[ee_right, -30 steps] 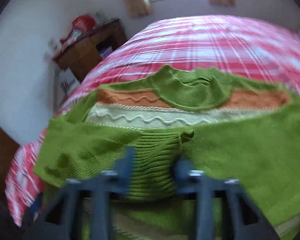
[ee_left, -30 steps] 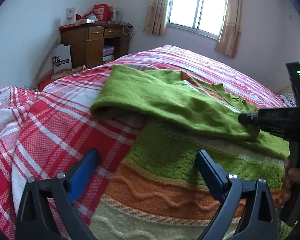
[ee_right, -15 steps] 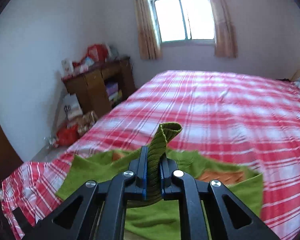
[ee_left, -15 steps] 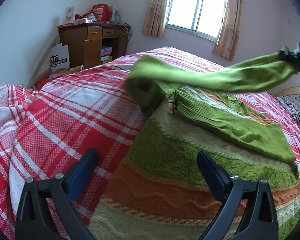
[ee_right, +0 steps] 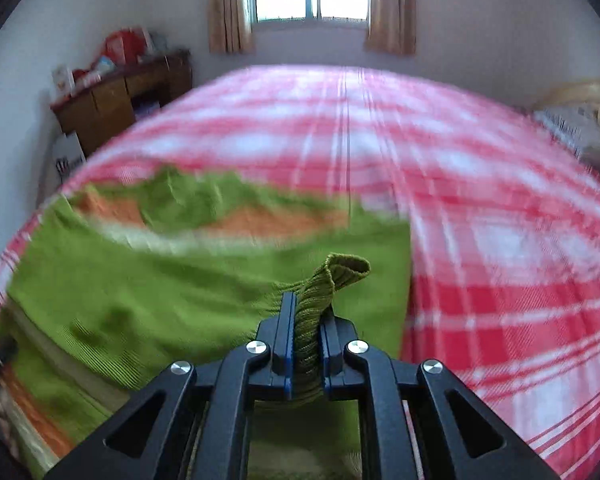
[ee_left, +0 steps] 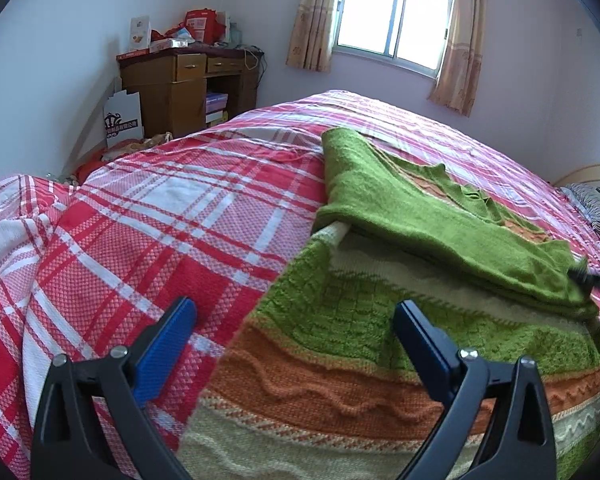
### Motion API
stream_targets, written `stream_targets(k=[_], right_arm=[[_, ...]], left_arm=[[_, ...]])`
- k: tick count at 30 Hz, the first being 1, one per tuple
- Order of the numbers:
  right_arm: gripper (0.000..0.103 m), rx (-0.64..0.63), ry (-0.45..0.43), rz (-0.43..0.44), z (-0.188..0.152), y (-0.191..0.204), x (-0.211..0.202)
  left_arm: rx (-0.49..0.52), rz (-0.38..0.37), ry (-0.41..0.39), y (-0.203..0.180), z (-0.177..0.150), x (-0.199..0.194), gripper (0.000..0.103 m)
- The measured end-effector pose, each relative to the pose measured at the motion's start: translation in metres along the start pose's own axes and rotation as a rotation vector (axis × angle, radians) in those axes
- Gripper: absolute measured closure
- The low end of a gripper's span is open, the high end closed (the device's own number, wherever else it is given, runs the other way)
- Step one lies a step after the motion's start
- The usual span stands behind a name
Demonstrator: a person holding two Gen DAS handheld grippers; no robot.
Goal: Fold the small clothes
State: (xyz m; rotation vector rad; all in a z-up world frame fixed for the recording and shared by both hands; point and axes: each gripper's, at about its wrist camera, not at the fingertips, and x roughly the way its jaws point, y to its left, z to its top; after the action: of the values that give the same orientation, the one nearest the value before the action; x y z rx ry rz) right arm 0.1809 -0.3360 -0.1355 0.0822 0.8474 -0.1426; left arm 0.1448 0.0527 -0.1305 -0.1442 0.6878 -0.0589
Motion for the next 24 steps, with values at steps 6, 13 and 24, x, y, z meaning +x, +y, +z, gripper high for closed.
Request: stream_targets(k=[6,13,24], right_arm=[[0.068,0.085,-0.037,-0.026,-0.015,-0.031,-0.027],[0.068,0.102,-0.198,-0.150,-0.026,-0.046,-0.095],[0.067,0.030,0.021,0.060,-0.027,0.007,-0.010]], left_arm=[[0.001,0.001,-0.001,0.000,0.000,0.000,0.002],[0.016,0.018,0.004,-0.002,-0.001,0.002,0.000],[0.030,0.029,0.008,-0.003,-0.002,0.001,0.000]])
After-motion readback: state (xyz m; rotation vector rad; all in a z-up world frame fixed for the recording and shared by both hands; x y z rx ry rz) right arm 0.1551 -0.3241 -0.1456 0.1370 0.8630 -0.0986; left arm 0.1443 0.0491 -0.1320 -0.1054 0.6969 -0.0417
